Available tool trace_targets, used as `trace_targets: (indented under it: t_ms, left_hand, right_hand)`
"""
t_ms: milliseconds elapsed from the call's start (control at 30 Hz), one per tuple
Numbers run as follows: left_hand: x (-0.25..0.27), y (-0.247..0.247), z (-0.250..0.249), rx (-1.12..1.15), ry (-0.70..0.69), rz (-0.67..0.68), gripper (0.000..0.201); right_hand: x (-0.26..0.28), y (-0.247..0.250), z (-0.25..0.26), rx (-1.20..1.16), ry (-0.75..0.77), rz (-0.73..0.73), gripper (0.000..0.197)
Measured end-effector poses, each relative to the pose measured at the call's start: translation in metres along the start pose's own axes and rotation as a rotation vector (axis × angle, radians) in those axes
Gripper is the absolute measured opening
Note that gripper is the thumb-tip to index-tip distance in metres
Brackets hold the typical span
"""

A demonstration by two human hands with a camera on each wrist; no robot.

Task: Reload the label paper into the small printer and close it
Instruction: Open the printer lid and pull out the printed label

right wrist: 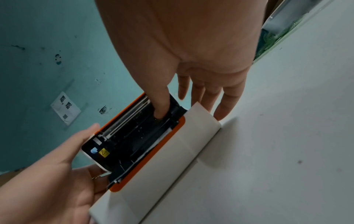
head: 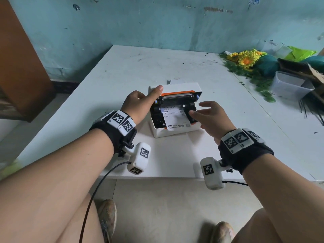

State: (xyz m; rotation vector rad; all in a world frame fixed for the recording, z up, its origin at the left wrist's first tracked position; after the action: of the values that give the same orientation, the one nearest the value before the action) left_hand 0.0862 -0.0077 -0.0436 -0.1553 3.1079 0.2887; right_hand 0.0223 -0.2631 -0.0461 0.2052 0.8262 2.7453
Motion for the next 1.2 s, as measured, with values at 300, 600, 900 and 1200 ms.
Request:
trace_targets:
  t_ms: [300, 600, 900, 1200]
  left_hand:
    - [0.000, 0.001, -0.008, 0.004, 0.143, 0.022, 0.082]
    - [0.006, -0.003, -0.007, 0.152, 0.326, 0.031, 0.103]
    - [0.007, -0.004, -0.019, 0.144, 0.211, 0.028, 0.071]
    - [0.014, -0.015, -0.005, -0.130, 0.196, 0.153, 0.080]
  right_hand:
    - [-0.003, 0.005, -0.005, 0.067, 0.066, -0.011, 0.036]
    - [-0.003, 0.003, -0.005, 0.086, 0.091, 0.006, 0.034]
    - [0.004, -0.008, 0.000, 0.158, 0.136, 0.051, 0.035]
    - [0.009, -0.007, 0.009, 0.207, 0.142, -0.012, 0.052]
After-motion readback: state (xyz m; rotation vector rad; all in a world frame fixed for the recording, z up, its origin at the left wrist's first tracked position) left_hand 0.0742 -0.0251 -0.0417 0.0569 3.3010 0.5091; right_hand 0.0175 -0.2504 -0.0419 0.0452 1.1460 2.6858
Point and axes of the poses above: each hand's wrist, its own x-axis away from the middle knuckle, its own y-axis out of the back of the hand, z = x × y, the point moved 4 cm from there along -x, towards the middle knuckle, and after that the axes turned 11 degrees about x, right-handed, at the moved point
